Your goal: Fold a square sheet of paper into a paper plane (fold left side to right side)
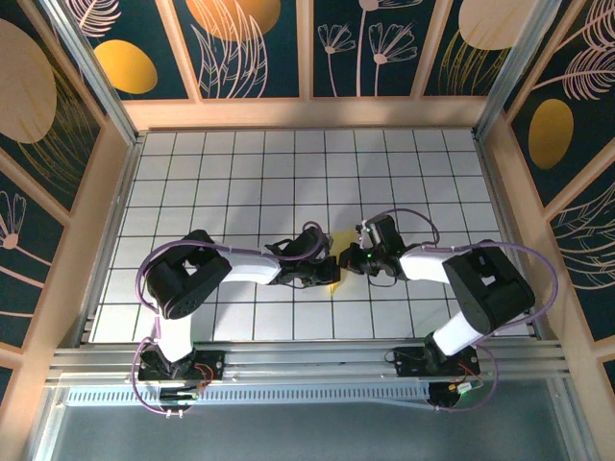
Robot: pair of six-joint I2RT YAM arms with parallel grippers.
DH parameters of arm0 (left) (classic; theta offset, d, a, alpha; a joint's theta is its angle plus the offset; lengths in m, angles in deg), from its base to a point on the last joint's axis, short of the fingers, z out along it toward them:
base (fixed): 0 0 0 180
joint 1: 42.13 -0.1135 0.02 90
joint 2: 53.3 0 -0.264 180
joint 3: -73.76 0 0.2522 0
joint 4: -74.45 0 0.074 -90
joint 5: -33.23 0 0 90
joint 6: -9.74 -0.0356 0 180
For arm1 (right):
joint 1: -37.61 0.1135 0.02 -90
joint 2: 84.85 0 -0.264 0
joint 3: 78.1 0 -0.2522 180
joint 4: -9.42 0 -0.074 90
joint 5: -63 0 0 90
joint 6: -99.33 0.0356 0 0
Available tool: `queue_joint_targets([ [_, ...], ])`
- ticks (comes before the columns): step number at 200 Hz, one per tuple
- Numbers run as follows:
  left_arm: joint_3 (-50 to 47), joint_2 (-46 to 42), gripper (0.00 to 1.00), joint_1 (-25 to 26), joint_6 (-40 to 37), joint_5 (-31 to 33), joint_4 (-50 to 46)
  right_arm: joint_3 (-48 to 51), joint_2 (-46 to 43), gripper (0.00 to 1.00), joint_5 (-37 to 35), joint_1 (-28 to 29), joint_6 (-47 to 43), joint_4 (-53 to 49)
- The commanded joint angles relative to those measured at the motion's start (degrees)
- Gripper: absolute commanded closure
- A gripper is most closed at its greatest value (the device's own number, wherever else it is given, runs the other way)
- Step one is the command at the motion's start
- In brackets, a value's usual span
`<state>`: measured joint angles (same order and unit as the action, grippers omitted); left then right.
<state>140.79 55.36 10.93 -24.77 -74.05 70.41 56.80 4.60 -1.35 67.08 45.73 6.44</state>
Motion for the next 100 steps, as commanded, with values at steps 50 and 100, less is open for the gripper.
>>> queue_joint_targets([
  [50, -1.42, 3.92, 1.0, 0.12, -0.76, 4.79, -9.1, -1.8, 2.91, 1.0, -4.59, -1.2, -3.3, -2.03],
  [100, -2.58, 3.97, 1.0, 0.12, -0.58, 4.1, -8.36, -4.04, 4.46, 1.0, -5.26, -4.08, -6.11, -3.3],
])
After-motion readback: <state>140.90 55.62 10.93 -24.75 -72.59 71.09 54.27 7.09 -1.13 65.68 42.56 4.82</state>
